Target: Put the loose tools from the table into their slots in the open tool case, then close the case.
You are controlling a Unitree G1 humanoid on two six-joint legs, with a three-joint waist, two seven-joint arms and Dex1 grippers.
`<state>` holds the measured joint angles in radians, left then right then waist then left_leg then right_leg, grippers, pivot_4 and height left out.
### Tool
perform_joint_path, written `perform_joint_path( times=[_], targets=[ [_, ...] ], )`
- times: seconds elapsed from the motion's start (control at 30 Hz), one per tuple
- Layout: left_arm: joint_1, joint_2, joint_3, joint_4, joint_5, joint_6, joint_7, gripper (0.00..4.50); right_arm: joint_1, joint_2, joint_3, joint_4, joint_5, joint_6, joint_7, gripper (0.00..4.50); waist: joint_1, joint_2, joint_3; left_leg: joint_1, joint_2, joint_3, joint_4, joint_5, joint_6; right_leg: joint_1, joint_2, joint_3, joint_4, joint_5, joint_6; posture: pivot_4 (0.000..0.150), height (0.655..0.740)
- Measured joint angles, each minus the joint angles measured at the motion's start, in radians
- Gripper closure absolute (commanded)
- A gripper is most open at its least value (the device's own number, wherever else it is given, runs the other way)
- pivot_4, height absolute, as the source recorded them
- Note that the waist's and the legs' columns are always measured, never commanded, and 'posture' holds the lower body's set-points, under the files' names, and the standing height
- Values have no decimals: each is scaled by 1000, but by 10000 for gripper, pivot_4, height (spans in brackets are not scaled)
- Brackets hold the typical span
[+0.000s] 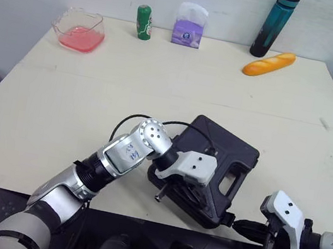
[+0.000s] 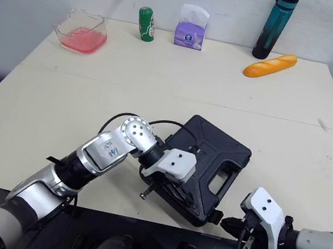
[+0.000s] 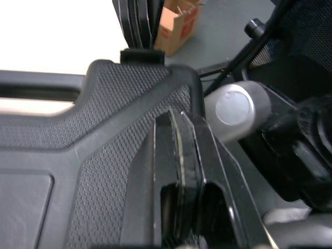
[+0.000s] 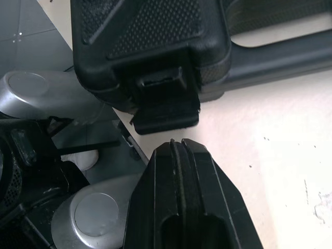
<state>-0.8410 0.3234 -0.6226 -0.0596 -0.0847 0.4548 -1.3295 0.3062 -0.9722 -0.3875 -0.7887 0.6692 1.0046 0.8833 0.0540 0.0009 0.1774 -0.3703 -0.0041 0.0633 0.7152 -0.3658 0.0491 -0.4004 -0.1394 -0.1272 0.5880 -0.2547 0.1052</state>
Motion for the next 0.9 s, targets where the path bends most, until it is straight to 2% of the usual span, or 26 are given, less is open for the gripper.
perform_joint_path(
  times=[0.4, 0.5, 0.63, 0.67, 0.7, 0.77, 0.9],
  targets=[
    [-2, 6, -13, 85, 56, -259, 49, 44749, -213, 28, 79, 22, 87, 147, -144, 44904, -7, -1, -4, 6, -1, -3, 1, -2, 3, 8, -6, -5, -3, 1, 0, 1500, 7314],
    [-7, -11, -6, 114, 57, -267, 54, 44749, -229, 22, 79, 24, 86, 159, -165, 44904, -6, 1, -5, 6, -1, -3, 0, -3, 3, 8, -6, -5, -3, 1, 0, 1500, 7314],
    [3, -35, 34, 120, 6, -168, 40, 44749, -172, -10, 22, 1, 81, 106, -118, 44904, -1, 2, -4, 2, -1, -3, 1, -3, 4, 6, -6, -6, -4, 1, 1, 1500, 7314],
    [11, -34, 55, 126, -27, -126, 30, 39954, -155, -21, 6, -12, 66, 63, -97, 45000, -2, 3, -4, 2, -1, -3, 1, -3, 4, 5, -5, -7, -3, 1, 1, 1500, 7314],
    [12, -33, 84, 129, -72, -71, 17, 38308, -138, -34, -23, -13, 45, 21, -81, 41832, -2, 4, -3, 0, -1, -3, 1, -3, 4, 4, -5, -7, -3, 1, 1, 1500, 7314],
    [8, -7, 182, 126, -177, 32, -7, 31122, -132, -39, -119, 21, 32, -19, -48, 35316, -7, 6, 1, 0, -1, -2, 1, -2, 3, 3, -4, -6, -2, 1, 1, 1500, 7314],
    [-15, 114, 388, 105, -322, 161, -22, 12277, -119, -71, -329, 90, 109, -38, 114, 15327, -8, 10, 4, 1, 1, -3, -1, -1, 0, 4, 5, -7, 1, 1, 0, 1500, 7314]
  ],
)
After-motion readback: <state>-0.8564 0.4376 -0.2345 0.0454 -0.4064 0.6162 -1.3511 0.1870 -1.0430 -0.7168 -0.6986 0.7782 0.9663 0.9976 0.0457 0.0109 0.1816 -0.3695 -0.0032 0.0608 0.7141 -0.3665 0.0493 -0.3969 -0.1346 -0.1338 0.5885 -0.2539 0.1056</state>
